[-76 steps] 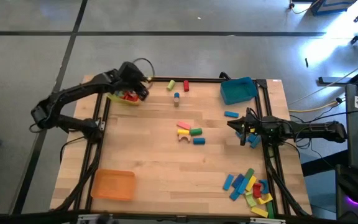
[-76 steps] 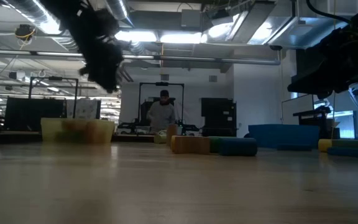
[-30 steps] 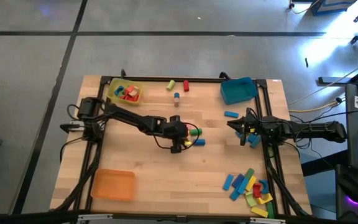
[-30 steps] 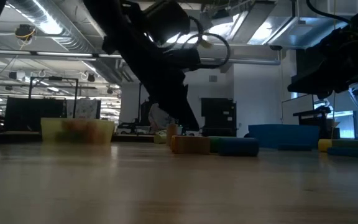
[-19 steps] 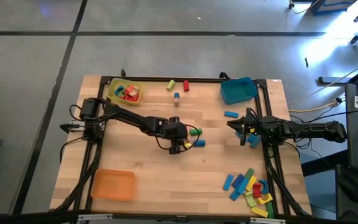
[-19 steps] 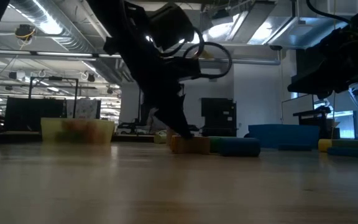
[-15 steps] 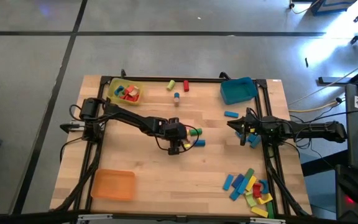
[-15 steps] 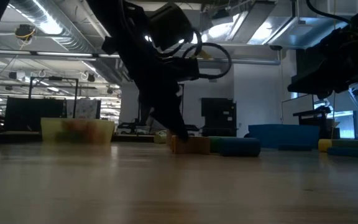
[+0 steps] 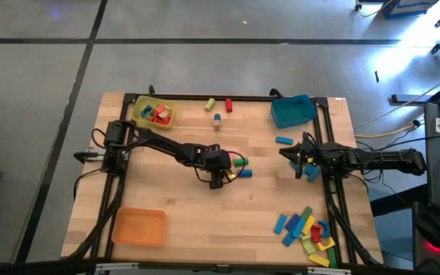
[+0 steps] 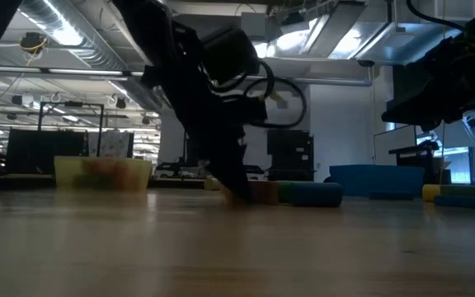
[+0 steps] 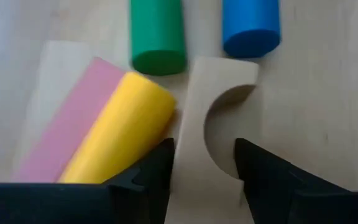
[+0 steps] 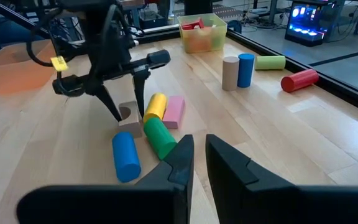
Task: Sort blocks by size
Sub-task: Put the brown arch block into the yellow bin
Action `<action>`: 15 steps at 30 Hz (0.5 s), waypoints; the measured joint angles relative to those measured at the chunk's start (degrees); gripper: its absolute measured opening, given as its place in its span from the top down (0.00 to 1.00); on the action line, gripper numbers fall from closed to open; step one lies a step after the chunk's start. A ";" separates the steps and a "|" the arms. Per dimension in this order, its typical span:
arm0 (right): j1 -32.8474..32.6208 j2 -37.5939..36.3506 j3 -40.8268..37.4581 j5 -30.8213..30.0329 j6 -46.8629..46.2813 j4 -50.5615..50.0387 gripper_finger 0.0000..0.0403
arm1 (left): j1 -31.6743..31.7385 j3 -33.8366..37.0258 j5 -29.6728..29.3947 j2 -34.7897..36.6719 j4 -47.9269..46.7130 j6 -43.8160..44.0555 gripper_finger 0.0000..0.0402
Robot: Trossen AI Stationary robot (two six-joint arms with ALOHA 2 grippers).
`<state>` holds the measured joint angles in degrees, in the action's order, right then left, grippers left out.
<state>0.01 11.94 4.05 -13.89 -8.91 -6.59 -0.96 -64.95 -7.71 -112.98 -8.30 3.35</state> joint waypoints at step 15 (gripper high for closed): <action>0.00 -0.02 0.00 -0.22 0.10 -0.26 0.89 | -0.12 0.02 0.16 -0.02 1.37 -1.00 0.71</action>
<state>0.01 11.93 4.05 -14.11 -8.80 -6.85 -1.08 -64.93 -7.55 -113.00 -6.93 2.35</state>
